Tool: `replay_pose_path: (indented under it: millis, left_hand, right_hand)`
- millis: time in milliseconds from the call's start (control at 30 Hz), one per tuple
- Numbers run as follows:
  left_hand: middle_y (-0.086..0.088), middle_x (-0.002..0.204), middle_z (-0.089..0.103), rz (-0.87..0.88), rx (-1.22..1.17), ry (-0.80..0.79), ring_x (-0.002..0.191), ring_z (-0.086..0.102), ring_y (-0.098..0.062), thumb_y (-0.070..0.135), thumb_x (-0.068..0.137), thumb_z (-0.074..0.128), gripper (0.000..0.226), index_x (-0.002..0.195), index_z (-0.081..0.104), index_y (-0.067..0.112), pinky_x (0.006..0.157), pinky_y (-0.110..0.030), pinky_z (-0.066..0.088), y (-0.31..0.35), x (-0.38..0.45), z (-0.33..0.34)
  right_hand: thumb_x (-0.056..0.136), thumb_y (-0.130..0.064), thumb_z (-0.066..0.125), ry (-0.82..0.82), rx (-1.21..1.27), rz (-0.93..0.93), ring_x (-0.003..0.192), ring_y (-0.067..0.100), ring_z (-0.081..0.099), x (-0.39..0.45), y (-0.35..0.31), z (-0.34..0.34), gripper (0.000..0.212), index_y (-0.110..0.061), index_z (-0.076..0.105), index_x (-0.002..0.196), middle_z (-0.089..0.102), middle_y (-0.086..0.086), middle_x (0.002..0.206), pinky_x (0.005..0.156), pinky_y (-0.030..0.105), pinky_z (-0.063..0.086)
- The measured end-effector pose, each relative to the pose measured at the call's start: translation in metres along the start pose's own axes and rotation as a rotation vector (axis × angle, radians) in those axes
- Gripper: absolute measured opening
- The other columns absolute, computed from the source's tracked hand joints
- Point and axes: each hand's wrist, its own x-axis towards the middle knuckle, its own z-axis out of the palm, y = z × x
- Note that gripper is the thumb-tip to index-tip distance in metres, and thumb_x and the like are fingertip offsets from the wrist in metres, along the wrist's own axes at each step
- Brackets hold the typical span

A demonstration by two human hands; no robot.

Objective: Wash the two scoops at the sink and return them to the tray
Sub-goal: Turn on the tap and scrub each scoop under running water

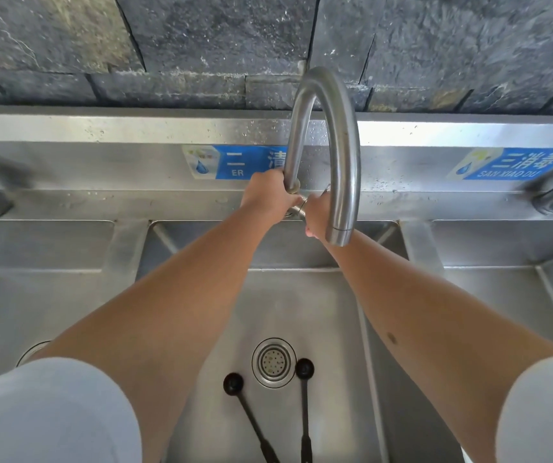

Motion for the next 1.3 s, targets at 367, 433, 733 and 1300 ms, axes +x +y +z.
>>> replay_pose_path:
  millis: [367,433,733,1300]
  left_hand:
    - [0.010,0.064,0.045,0.030,-0.004,0.010,0.057,0.042,-0.005,0.012,0.084,0.061,0.031,0.065,0.042,0.029,0.046,-0.022,0.030,-0.004,0.000,0.002]
    - [0.010,0.065,0.044,0.037,-0.004,0.007,0.057,0.041,-0.005,0.011,0.085,0.059,0.023,0.073,0.046,0.025,0.047,-0.023,0.031,-0.005,0.001,0.003]
    - [0.013,0.067,0.045,0.051,-0.058,0.019,0.060,0.042,-0.006,0.013,0.085,0.059,0.016,0.083,0.050,0.026,0.054,-0.025,0.036,-0.012,0.001,0.008]
    - [0.016,0.069,0.046,0.020,-0.142,0.052,0.061,0.046,-0.006,0.023,0.081,0.068,0.016,0.088,0.054,0.026,0.055,-0.031,0.047,-0.018,0.004,0.019]
  right_hand:
    - [0.097,-0.029,0.041,0.030,0.019,-0.003,0.105,0.042,0.065,0.005,0.008,0.005,0.041,0.002,0.058,0.117,0.066,0.026,0.115,0.091,0.052,0.055]
    - [0.097,-0.031,0.040,0.016,0.038,0.004,0.105,0.042,0.065,0.006,0.010,0.006,0.042,0.002,0.059,0.116,0.066,0.026,0.115,0.092,0.052,0.055]
    - [0.099,-0.030,0.037,-0.013,0.067,0.024,0.112,0.043,0.062,0.010,0.016,0.009,0.045,0.005,0.056,0.121,0.062,0.029,0.122,0.096,0.053,0.052]
    - [0.099,-0.025,0.036,0.040,0.269,0.083,0.117,0.037,0.061,0.017,0.011,0.018,0.042,-0.002,0.052,0.130,0.059,0.022,0.132,0.095,0.045,0.054]
